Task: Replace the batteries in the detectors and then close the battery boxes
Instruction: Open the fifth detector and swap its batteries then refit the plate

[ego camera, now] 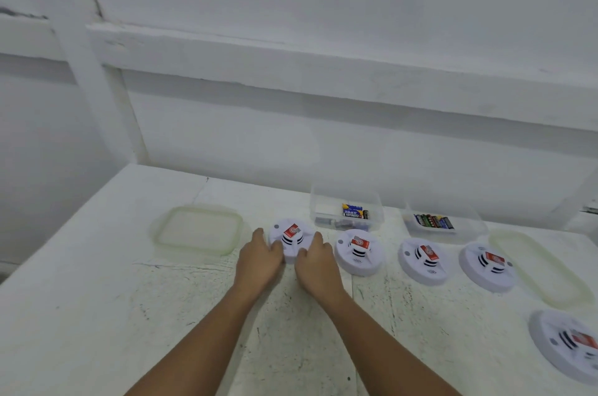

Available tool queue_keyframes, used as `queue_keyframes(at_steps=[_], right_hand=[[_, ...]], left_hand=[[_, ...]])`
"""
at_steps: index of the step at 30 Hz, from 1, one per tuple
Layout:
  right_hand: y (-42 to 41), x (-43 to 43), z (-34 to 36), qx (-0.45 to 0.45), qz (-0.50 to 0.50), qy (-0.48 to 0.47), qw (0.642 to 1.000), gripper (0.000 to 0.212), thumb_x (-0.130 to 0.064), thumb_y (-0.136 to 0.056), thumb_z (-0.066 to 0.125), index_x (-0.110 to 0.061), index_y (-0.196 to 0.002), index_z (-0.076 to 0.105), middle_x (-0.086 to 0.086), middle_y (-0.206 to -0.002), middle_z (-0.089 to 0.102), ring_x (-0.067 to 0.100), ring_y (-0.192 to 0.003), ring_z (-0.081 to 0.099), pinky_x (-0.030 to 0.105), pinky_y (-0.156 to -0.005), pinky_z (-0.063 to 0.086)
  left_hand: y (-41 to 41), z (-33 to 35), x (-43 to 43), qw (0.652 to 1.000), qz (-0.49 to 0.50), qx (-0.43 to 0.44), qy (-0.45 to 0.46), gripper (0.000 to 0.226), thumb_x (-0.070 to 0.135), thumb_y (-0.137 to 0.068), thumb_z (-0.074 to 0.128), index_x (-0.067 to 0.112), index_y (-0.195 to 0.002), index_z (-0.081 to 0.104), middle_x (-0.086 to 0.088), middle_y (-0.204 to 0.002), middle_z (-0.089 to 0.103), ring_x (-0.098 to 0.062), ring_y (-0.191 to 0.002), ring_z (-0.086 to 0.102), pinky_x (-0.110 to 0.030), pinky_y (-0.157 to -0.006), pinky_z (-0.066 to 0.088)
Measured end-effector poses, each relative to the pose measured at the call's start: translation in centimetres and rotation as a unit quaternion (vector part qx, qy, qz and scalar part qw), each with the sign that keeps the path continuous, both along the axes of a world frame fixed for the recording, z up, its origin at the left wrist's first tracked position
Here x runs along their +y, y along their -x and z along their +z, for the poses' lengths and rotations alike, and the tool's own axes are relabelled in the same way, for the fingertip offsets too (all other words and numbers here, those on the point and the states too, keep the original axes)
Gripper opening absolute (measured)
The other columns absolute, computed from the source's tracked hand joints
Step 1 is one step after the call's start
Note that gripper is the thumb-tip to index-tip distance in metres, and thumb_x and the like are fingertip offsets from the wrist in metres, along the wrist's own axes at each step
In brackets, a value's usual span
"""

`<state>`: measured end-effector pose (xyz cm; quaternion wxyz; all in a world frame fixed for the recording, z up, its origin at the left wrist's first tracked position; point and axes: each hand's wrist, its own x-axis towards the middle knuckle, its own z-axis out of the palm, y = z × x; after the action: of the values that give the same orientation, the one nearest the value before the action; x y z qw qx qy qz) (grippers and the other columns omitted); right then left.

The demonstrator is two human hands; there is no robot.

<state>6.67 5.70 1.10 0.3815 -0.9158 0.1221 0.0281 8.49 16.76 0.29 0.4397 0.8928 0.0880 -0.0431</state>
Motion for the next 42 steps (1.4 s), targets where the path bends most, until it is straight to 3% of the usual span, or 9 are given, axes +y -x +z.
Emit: queue_keyframes(at_steps=[4, 8, 12, 17, 21, 26, 33, 38, 42], right_hand=[[-0.9, 0.1, 0.7, 0.059, -0.023, -0.003, 0.998, 0.035, -0.017, -0.096, 0.038, -0.003, -0.128, 0.038, 0.019, -0.126, 0.046, 0.032, -0.110, 0.050, 0.031, -0.079, 0.038], [-0.6, -0.2, 0.9, 0.054, -0.015, -0.055, 0.997, 0.035, -0.018, -0.096, 0.036, -0.010, -0.129, 0.040, 0.015, -0.127, 0.050, 0.027, -0.104, 0.052, 0.028, -0.075, 0.036], [0.9, -0.7, 1.4, 0.019, -0.042, -0.218, 0.975, 0.033, -0.015, -0.093, 0.038, -0.021, -0.125, 0.044, 0.000, -0.103, 0.057, 0.015, -0.081, 0.052, 0.029, -0.070, 0.041], [3.1, -2.2, 1.9, 0.004, -0.072, -0.336, 0.939, 0.011, -0.028, -0.100, 0.041, -0.023, -0.108, 0.047, 0.004, -0.102, 0.061, 0.019, -0.086, 0.060, 0.037, -0.072, 0.053], [4.4, -3.8, 2.1, -0.041, -0.115, -0.397, 0.910, 0.018, -0.035, -0.099, 0.043, -0.018, -0.099, 0.046, 0.005, -0.105, 0.063, 0.019, -0.088, 0.067, 0.036, -0.079, 0.057], [6.4, -7.0, 2.1, -0.064, -0.156, -0.390, 0.905, 0.022, -0.034, -0.096, 0.050, -0.013, -0.101, 0.048, 0.008, -0.101, 0.065, 0.022, -0.087, 0.070, 0.033, -0.077, 0.059], [8.9, -13.5, 1.6, -0.062, -0.148, -0.348, 0.924, 0.014, -0.018, -0.093, 0.056, -0.005, -0.095, 0.062, 0.015, -0.098, 0.065, 0.028, -0.093, 0.067, 0.036, -0.081, 0.058], [10.7, -16.9, 1.6, -0.062, -0.135, -0.318, 0.937, 0.010, -0.007, -0.088, 0.057, -0.002, -0.084, 0.064, 0.015, -0.090, 0.065, 0.024, -0.086, 0.063, 0.032, -0.076, 0.057], [11.6, -18.7, 1.1, -0.044, -0.121, -0.240, 0.962, 0.009, -0.006, -0.084, 0.060, -0.010, -0.083, 0.067, 0.006, -0.091, 0.066, 0.020, -0.092, 0.062, 0.035, -0.077, 0.054]], left_hand=[[-1.1, 0.2, 0.3, 0.999, -0.034, 0.020, -0.034, 0.019, 0.025, -0.096, 0.043, 0.008, -0.092, 0.051, -0.009, -0.090, 0.060, -0.023, -0.080, 0.053, -0.031, -0.064, 0.037], [-0.3, 0.0, 0.5, 0.999, -0.032, -0.028, -0.003, 0.019, 0.021, -0.095, 0.047, 0.009, -0.104, 0.059, -0.008, -0.098, 0.066, -0.020, -0.082, 0.054, -0.028, -0.064, 0.037], [1.1, -0.1, 0.8, 0.993, -0.005, -0.077, 0.090, 0.033, 0.018, -0.093, 0.055, 0.023, -0.126, 0.055, 0.001, -0.077, 0.063, -0.009, -0.068, 0.056, -0.021, -0.056, 0.037], [2.8, 0.4, 0.6, 0.977, 0.010, -0.075, 0.199, 0.034, 0.026, -0.091, 0.059, 0.041, -0.121, 0.052, 0.010, -0.100, 0.064, -0.008, -0.091, 0.062, -0.021, -0.067, 0.045], [4.1, 0.4, -1.0, 0.954, -0.002, -0.081, 0.290, 0.018, 0.031, -0.092, 0.059, 0.041, -0.108, 0.056, 0.000, -0.101, 0.068, -0.013, -0.090, 0.067, -0.035, -0.079, 0.057], [5.5, 0.4, -3.8, 0.951, -0.018, -0.094, 0.294, 0.040, 0.069, -0.069, 0.066, 0.041, -0.096, 0.055, 0.007, -0.096, 0.071, -0.008, -0.084, 0.070, -0.036, -0.076, 0.058], [7.2, -0.1, -7.7, 0.930, -0.126, -0.051, 0.341, 0.029, 0.019, -0.080, 0.075, 0.018, -0.102, 0.057, -0.001, -0.095, 0.075, -0.012, -0.087, 0.070, -0.021, -0.072, 0.054], [7.8, -0.7, -9.4, 0.927, -0.178, -0.055, 0.325, 0.044, 0.031, -0.065, 0.087, 0.017, -0.099, 0.063, -0.001, -0.099, 0.072, -0.018, -0.095, 0.069, -0.033, -0.081, 0.057], [8.4, -1.4, -10.4, 0.933, -0.223, -0.031, 0.281, 0.047, 0.032, -0.058, 0.090, 0.022, -0.096, 0.065, 0.008, -0.106, 0.071, -0.008, -0.104, 0.066, -0.023, -0.089, 0.052]])
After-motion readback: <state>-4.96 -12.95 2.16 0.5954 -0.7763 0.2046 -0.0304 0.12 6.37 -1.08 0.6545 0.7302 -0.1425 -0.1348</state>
